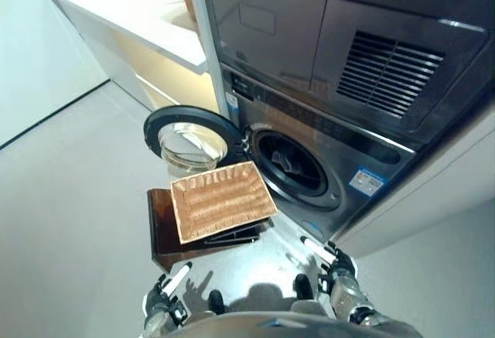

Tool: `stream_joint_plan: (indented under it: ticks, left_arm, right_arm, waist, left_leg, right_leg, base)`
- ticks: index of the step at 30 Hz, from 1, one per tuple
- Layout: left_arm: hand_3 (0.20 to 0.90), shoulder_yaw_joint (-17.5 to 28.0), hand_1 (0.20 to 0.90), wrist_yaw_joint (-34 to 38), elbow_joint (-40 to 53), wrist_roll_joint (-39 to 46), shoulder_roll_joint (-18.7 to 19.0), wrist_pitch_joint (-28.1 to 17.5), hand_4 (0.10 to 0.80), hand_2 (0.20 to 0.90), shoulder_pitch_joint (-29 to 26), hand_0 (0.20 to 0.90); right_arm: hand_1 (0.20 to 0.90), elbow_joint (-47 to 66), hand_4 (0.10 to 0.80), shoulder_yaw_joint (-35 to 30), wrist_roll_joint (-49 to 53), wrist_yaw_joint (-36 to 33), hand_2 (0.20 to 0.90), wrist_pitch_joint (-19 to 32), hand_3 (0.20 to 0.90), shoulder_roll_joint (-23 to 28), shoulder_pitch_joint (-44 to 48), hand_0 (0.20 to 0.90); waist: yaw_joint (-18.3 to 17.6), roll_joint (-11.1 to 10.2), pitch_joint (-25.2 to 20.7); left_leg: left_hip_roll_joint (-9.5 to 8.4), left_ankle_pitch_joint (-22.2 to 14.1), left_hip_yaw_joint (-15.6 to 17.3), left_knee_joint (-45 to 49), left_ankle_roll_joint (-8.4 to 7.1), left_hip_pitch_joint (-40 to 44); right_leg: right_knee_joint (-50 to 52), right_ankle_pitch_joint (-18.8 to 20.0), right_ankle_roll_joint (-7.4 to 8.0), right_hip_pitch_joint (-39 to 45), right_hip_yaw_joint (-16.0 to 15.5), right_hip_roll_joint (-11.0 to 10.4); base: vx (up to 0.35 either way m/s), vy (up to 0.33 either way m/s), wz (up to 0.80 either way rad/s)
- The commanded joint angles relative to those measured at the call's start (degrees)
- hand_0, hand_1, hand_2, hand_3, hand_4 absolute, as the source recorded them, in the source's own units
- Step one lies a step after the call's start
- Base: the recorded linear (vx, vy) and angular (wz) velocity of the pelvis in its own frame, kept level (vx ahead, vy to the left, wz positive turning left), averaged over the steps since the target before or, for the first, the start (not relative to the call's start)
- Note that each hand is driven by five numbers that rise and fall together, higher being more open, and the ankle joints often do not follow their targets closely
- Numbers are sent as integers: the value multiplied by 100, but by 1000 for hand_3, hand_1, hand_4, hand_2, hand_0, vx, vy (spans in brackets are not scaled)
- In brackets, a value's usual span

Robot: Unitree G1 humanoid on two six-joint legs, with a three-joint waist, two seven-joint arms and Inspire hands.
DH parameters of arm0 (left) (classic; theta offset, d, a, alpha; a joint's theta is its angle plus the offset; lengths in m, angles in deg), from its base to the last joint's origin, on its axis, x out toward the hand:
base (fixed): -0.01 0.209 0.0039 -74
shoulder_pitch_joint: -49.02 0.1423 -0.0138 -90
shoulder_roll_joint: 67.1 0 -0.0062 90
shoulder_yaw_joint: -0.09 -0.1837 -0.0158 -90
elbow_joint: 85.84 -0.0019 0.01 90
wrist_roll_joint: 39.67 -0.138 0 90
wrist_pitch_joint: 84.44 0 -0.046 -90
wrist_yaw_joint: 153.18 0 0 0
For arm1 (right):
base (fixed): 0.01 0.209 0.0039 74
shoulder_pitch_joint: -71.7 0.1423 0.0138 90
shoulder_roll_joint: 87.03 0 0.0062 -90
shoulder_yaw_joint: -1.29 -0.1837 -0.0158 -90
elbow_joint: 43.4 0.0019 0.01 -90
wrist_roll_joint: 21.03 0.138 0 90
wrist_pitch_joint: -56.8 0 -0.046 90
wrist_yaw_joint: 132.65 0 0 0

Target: Pick up the clothes and place them into the washing machine

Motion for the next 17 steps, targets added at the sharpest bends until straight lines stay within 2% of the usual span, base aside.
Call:
stream_joint_plan:
  ticks: [1,2,3,7,13,17]
  left_arm:
    - [900,-135,900,-43,-214,-631,520,-53,800,900,-305,900]
    - [900,-134,900,-43,-214,-632,520,-53,800,900,-305,900]
    - [900,-138,900,-42,-279,-733,517,-3,800,900,-334,900]
    - [900,-205,900,-81,-313,-845,435,14,800,900,-428,900]
    - [900,-437,900,-160,-368,-1219,339,111,800,900,-434,900]
    - [900,-424,900,-208,-423,-1241,324,141,800,900,-394,900]
  right_arm:
    - [900,-12,800,504,-2096,-175,900,-64,900,268,457,900]
    - [900,-12,800,504,-2098,-176,900,-64,900,267,457,900]
    - [900,-138,800,744,-2786,-232,900,-207,900,349,424,900]
    - [900,-426,800,841,-3260,-271,900,-384,900,293,306,900]
    - [900,-869,800,607,-3389,-264,900,-558,900,260,115,900]
    - [900,-917,800,539,-3410,-273,900,-568,900,300,50,900]
  waist:
    - [59,-209,68]
    - [55,-209,72]
    - [81,-265,16]
    - [78,-321,-69]
    - [43,-378,-166]
    - [34,-394,-190]
  left_leg:
    - [-332,-159,80,-9,-146,211]
    - [-333,-159,77,-9,-145,216]
    - [-327,-175,41,-9,-127,266]
    - [-320,-197,-10,-9,-120,320]
    - [-306,-243,-69,-9,-92,402]
    - [-308,-269,-85,-9,-73,430]
  right_leg:
    - [201,-649,-234,373,-147,225]
    - [200,-650,-233,380,-151,224]
    - [198,-653,-233,456,-184,226]
    - [181,-673,-236,560,-235,235]
    - [163,-701,-237,681,-289,255]
    - [145,-701,-232,725,-305,245]
  base:
    - [-26,-37,13]
    - [-2,-31,21]
    - [8,-21,16]
    - [16,-21,16]
    - [10,2,8]
    - [3,4,-1]
